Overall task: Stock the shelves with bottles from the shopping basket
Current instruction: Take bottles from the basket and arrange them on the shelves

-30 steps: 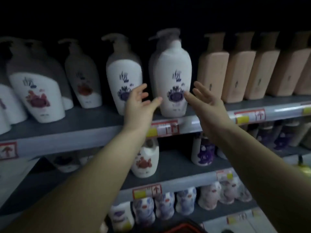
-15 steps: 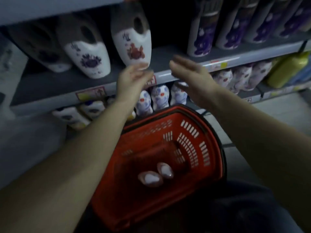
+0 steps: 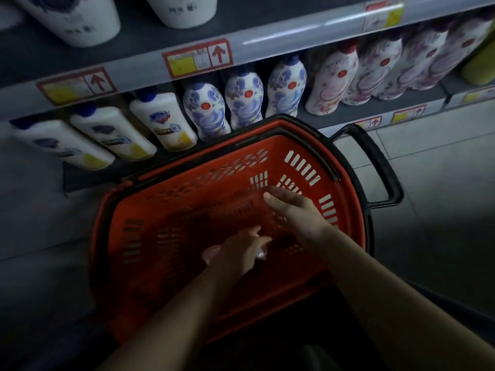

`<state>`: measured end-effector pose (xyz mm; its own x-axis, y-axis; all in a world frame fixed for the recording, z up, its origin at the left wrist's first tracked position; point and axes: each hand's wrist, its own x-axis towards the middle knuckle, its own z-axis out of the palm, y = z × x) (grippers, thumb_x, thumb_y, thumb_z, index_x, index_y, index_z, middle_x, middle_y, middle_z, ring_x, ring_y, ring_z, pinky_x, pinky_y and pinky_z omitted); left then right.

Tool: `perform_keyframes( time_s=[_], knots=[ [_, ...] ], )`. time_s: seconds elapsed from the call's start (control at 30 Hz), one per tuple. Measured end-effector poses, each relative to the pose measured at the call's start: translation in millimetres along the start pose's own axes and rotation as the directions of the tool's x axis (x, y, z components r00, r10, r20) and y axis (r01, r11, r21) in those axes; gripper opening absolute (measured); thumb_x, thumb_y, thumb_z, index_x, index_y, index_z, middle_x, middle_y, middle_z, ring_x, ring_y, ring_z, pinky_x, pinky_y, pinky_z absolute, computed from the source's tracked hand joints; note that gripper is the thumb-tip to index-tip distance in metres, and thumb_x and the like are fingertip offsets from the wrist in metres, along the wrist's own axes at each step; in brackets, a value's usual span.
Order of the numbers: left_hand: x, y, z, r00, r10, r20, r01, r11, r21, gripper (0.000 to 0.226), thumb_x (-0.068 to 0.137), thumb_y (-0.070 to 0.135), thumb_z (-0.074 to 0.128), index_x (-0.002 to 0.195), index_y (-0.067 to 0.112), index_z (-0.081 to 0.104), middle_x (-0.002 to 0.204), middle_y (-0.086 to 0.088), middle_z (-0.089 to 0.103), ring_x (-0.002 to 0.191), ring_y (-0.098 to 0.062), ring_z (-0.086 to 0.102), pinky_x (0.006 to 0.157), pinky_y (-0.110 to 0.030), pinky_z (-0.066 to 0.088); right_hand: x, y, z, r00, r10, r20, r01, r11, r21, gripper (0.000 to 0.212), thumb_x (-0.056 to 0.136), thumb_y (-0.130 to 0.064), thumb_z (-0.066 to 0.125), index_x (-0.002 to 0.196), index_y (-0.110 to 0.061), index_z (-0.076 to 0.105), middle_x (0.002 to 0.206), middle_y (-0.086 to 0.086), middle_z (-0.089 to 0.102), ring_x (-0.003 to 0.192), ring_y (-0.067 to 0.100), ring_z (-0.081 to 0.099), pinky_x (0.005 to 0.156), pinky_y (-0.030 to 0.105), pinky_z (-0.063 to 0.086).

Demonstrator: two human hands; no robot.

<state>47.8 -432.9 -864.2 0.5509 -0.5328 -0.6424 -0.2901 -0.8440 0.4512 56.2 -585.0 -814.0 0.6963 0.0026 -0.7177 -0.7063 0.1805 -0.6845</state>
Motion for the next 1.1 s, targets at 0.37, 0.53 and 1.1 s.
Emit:
perform_keyframes(
  time_s=[0.37,0.53,1.1],
  knots=[
    [36,-25,-20,0.998,-0.068,-0.015,0.069,0.944,0.322,0.044,0.098,0.037,0.039,0.138,0.021,0.039,0.14,-0.012,0.052,0.124,-0.03,0.054,0.098,-0.035,0.042,14,1,-17,0.99,0.068,-0.125,-0.046,0.984,0.17,0.041,0.087,-0.024,0.064,0.127,-0.012,0.059,0.12,0.011,0.066,0.112,0.025,0.063,0.094,0.039,0.051],
    [18,-21,-67,0.981,-0.135,-0.137,0.158,0.972,0.173,0.037,0.094,0.048,0.042,0.116,0.019,0.05,0.115,-0.02,0.065,0.107,-0.039,0.062,0.082,-0.036,0.044,10,4,-8,0.98,0.072,-0.186,-0.045,0.988,0.147,0.034,0.085,-0.013,0.066,0.119,-0.012,0.065,0.114,0.014,0.07,0.107,0.027,0.066,0.099,0.044,0.05],
    [-135,104,-286,0.92,-0.221,-0.325,0.208,0.975,-0.077,0.02,0.092,0.022,0.055,0.083,0.005,0.06,0.089,-0.016,0.07,0.083,-0.031,0.071,0.07,-0.027,0.059,-107,-71,100,0.66,-0.745,-0.094,0.538,0.556,-0.634,0.119,0.06,-0.029,0.086,0.151,-0.012,0.011,0.159,0.011,0.015,0.148,0.023,0.013,0.121,0.036,0.015]
  ],
)
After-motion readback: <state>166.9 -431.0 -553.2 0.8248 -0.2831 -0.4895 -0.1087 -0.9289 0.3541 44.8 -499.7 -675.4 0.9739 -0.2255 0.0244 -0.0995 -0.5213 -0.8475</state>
